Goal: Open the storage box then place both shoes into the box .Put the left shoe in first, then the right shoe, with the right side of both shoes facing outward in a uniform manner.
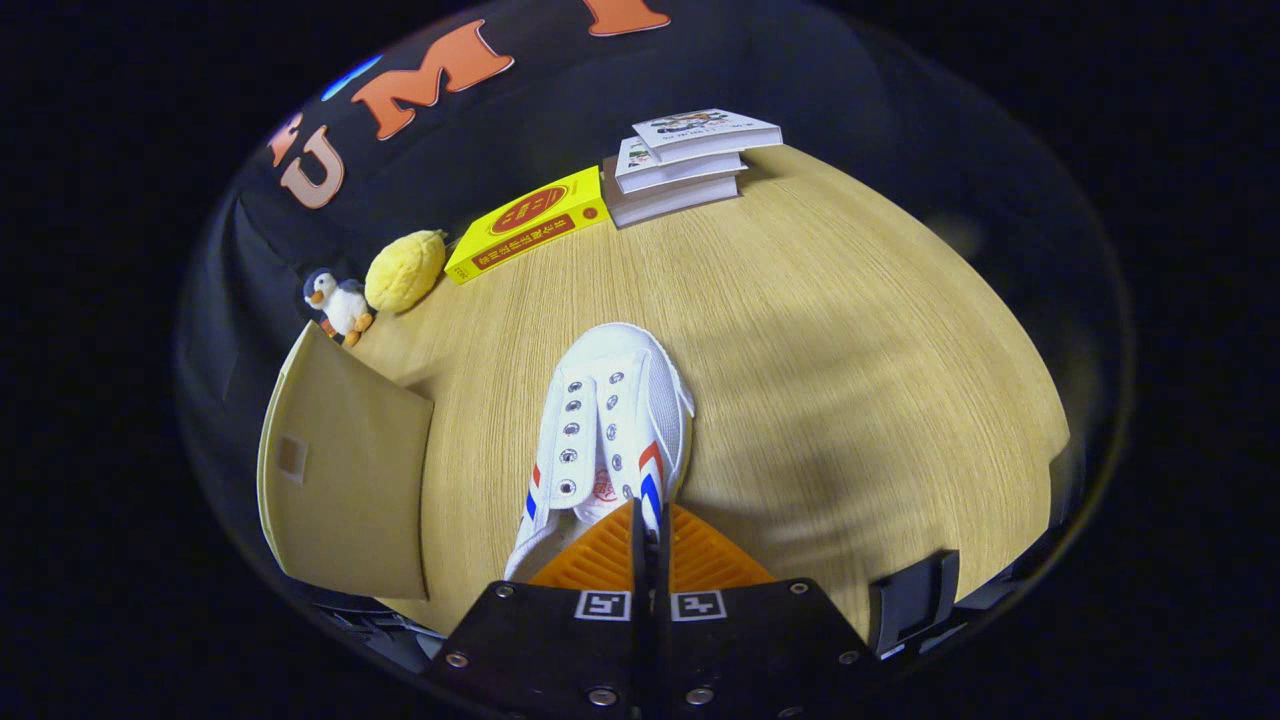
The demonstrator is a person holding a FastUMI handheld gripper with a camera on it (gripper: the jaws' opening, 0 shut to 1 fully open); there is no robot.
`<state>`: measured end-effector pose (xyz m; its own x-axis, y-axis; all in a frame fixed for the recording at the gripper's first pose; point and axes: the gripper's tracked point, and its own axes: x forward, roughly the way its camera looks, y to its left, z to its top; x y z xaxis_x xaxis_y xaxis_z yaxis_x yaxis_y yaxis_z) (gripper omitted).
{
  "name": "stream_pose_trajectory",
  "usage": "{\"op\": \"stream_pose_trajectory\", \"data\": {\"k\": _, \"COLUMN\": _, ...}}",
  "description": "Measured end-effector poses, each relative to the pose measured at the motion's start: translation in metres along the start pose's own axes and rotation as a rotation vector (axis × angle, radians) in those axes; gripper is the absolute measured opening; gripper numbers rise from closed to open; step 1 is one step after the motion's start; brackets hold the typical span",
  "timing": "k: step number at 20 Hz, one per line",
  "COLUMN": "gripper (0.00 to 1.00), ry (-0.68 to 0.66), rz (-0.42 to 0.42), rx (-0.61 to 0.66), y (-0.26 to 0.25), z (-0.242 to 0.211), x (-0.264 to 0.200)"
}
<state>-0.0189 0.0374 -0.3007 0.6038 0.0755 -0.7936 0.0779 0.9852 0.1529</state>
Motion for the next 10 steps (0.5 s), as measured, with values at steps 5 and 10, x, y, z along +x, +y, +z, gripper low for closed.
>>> {"op": "stream_pose_trajectory", "data": {"k": 5, "gripper": 0.0, "ry": -0.092, "rz": 0.034, "rx": 0.047, "y": 0.057, "z": 0.019, "x": -0.035}}
{"op": "stream_pose_trajectory", "data": {"k": 10, "gripper": 0.0, "ry": -0.205, "rz": 0.063, "rx": 0.079, "y": 0.132, "z": 0.044, "x": -0.089}}
